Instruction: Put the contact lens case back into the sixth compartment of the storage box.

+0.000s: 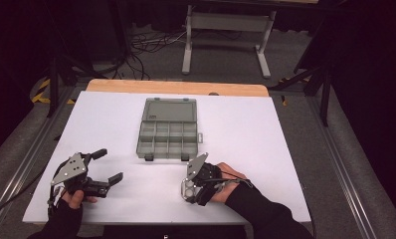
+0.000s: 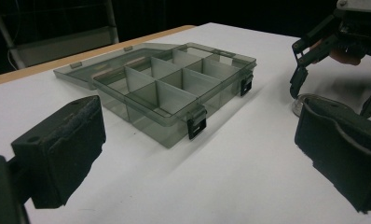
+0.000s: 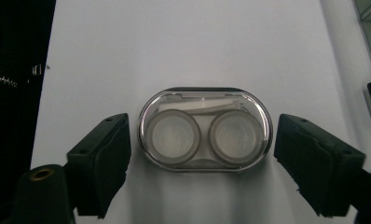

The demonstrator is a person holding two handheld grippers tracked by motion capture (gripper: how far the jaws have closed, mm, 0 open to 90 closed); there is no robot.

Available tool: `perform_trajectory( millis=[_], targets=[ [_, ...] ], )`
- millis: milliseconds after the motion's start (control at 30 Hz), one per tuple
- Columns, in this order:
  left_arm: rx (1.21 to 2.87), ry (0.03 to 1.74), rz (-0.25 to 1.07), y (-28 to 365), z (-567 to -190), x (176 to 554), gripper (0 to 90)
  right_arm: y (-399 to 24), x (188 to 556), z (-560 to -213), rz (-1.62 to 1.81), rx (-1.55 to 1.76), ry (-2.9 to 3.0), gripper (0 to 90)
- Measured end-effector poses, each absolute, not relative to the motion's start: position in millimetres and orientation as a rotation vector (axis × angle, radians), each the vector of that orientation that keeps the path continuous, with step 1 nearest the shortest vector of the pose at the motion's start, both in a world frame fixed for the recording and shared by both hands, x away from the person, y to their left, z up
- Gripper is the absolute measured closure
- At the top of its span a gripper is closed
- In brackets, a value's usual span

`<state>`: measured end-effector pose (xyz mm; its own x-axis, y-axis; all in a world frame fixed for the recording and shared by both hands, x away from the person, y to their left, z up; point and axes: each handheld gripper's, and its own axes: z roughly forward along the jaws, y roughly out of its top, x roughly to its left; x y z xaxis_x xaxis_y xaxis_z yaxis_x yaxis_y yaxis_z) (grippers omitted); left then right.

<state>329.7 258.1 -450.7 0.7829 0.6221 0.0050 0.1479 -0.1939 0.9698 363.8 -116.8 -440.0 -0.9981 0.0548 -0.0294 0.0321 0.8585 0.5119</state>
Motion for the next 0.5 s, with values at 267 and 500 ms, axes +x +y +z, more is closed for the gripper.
perform_trajectory(
  millis=[267,500],
  targets=[
    [1.741,0.603,0.476,258.0,-450.6,329.5,2.6,-115.0,362.6,-442.3,0.784,0.035,2.971,26.1],
    [1.741,0.603,0.476,257.8,-450.7,329.6,2.6,-115.2,361.7,-442.0,0.78,0.025,2.962,26.3]
  ],
)
